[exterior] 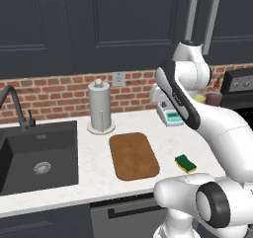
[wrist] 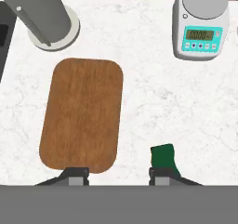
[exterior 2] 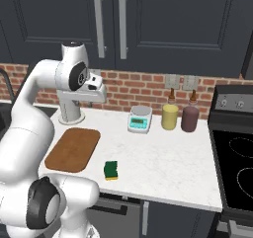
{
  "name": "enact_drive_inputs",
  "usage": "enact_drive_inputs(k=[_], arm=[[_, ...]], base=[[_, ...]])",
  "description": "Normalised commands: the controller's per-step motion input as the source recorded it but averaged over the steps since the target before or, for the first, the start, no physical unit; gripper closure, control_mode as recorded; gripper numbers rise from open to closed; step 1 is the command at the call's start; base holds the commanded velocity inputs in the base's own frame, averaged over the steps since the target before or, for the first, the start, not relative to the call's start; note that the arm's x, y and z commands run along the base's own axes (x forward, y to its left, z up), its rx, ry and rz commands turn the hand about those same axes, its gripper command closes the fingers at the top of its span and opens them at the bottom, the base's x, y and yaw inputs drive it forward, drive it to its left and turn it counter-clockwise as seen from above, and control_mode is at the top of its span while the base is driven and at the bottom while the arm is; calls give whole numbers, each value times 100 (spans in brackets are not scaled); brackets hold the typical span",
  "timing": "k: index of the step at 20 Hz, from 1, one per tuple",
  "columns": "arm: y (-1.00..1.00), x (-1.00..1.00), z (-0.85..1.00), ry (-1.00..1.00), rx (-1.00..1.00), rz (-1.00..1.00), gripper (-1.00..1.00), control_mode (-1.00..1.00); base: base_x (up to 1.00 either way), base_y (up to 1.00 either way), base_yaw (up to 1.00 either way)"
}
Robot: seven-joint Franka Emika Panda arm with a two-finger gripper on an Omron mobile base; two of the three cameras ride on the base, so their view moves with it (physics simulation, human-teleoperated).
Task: Pick up the sponge from the counter and clean the cutting board by briefly scrubbing or pressing down on the cutting board. Once finished, release the sponge.
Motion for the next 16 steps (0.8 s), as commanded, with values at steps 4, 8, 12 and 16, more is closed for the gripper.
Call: enact_drive_inputs(k=[4, 8, 12, 16], arm=[[-3, -8, -4, 0, -2, 0, -100, -100], [0, -37, -49, 0, -16, 0, -100, -100], [-22, -39, -66, 1, -9, 0, -100, -100], [-50, -24, -46, 6, 3, -1, -100, -100]], base=[[0, 0, 0], [0, 0, 0], [0, 0, 0], [0, 0, 0]])
